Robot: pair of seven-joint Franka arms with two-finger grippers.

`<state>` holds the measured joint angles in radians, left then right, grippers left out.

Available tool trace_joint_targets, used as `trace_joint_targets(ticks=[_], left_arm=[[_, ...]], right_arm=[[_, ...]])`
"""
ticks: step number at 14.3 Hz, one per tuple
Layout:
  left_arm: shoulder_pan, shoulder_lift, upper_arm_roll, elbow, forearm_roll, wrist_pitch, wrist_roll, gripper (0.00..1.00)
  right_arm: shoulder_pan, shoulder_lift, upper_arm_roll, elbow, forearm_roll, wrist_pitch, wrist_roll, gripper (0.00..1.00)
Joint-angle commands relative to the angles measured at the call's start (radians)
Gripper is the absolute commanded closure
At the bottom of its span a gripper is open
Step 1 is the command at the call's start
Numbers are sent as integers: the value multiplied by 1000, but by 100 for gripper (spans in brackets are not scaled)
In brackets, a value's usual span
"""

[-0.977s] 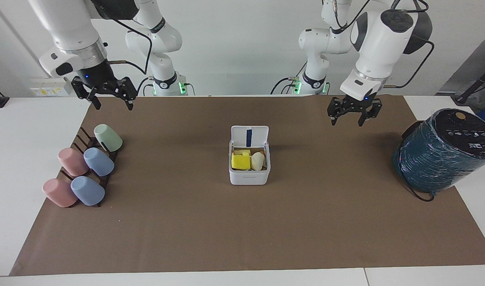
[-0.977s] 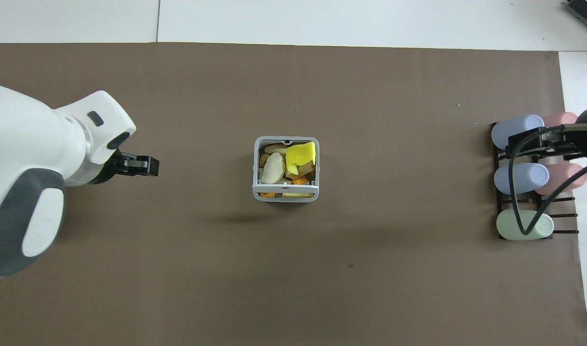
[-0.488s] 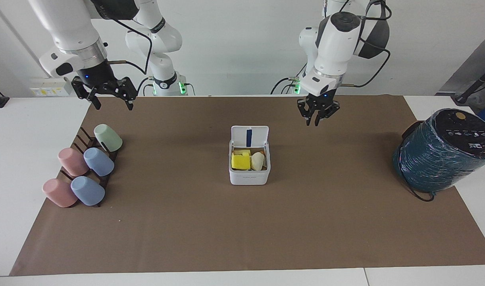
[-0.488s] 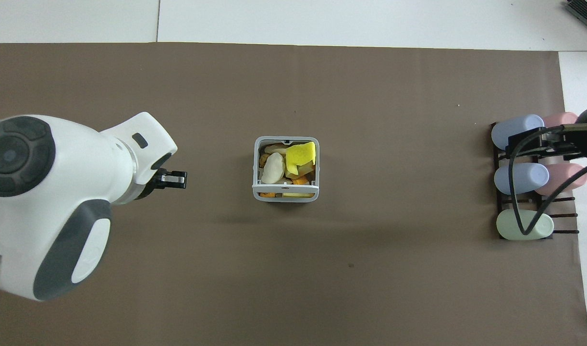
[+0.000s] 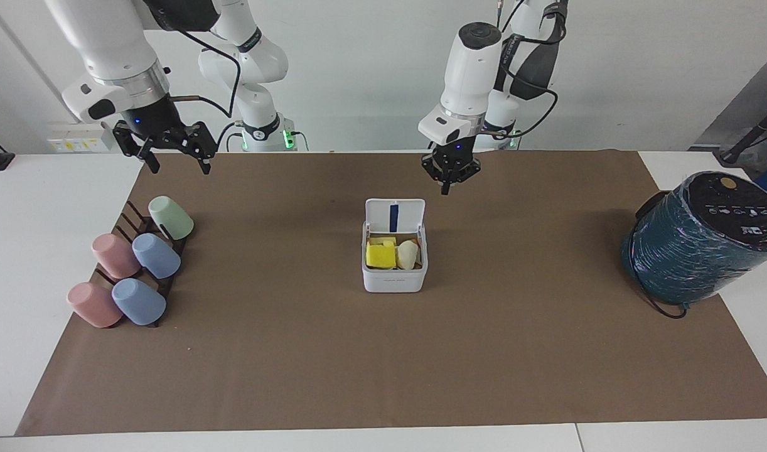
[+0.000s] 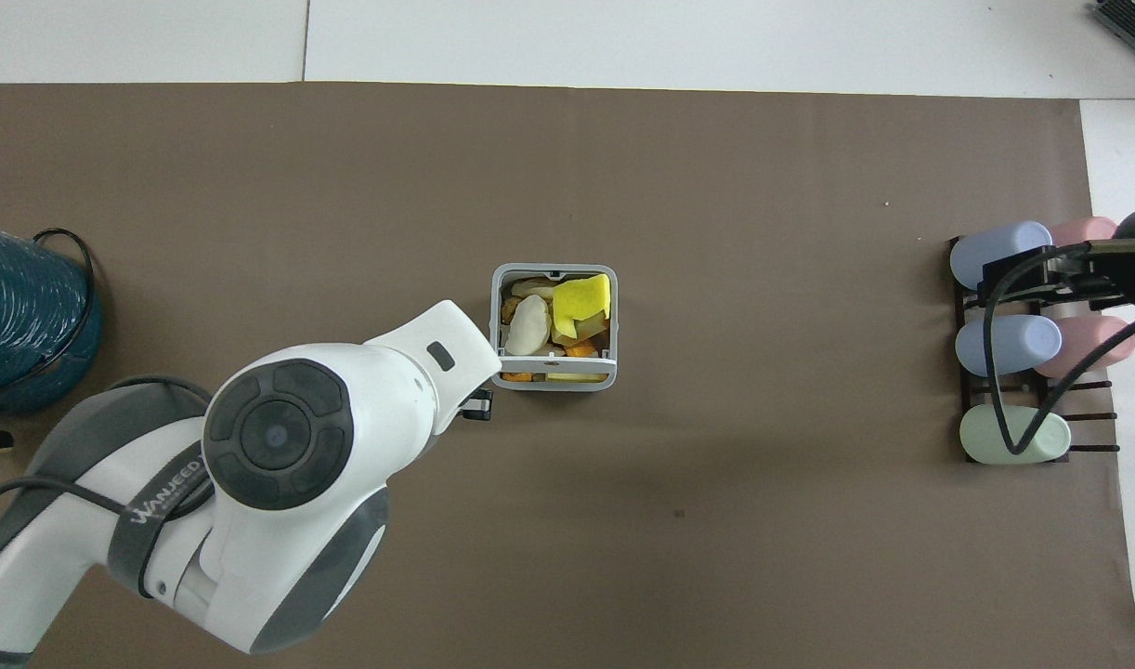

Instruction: Close trash can lid

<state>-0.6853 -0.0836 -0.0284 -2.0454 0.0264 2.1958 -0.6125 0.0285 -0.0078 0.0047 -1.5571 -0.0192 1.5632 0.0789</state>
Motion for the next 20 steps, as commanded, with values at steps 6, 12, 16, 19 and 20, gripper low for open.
trace_joint_targets(ticks=[6, 12, 16, 19, 20], left_arm=[[-4, 125, 19, -4, 6, 346, -93, 100], [47, 189, 19, 19, 4, 464, -92, 100], [52, 238, 19, 43, 4, 492, -92, 100], [52, 333, 21, 114, 4, 507, -93, 100], [52, 349, 19, 123, 4, 510, -93, 100]], right_arm=[[-6, -15, 1, -14, 18, -9, 4, 0], [-4, -14, 1, -14, 18, -9, 4, 0], [-4, -14, 1, -14, 18, -9, 4, 0], [-4, -15, 1, -15, 19, -9, 4, 0], [-4, -15, 1, -15, 18, -9, 4, 0]])
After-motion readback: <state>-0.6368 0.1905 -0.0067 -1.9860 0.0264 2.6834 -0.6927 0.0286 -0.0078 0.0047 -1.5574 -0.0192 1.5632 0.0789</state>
